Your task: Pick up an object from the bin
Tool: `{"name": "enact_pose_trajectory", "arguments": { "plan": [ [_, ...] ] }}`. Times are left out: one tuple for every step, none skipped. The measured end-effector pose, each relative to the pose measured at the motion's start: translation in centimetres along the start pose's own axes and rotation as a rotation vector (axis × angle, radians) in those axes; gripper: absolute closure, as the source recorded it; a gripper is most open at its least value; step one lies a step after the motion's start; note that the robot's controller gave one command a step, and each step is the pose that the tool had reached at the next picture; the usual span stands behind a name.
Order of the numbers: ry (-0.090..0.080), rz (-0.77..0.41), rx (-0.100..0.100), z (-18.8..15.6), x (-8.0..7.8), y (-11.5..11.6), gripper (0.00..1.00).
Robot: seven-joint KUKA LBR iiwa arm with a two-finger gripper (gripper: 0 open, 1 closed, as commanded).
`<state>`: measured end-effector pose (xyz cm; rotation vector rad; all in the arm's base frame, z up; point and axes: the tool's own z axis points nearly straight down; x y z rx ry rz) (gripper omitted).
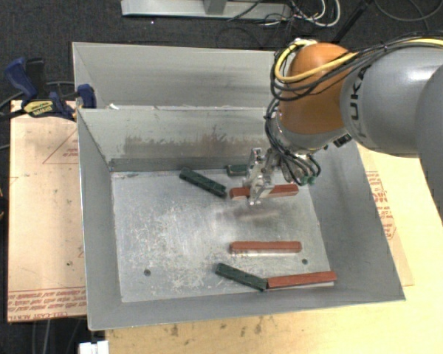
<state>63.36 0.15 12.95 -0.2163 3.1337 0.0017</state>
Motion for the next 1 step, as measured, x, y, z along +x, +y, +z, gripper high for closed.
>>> {"name": "enact_pose_trajectory", "arguments": {
  "plan": [
    [-0.004,0.000,0.001,-1.28,-0.05,0.01,1.00]
  ]
}}
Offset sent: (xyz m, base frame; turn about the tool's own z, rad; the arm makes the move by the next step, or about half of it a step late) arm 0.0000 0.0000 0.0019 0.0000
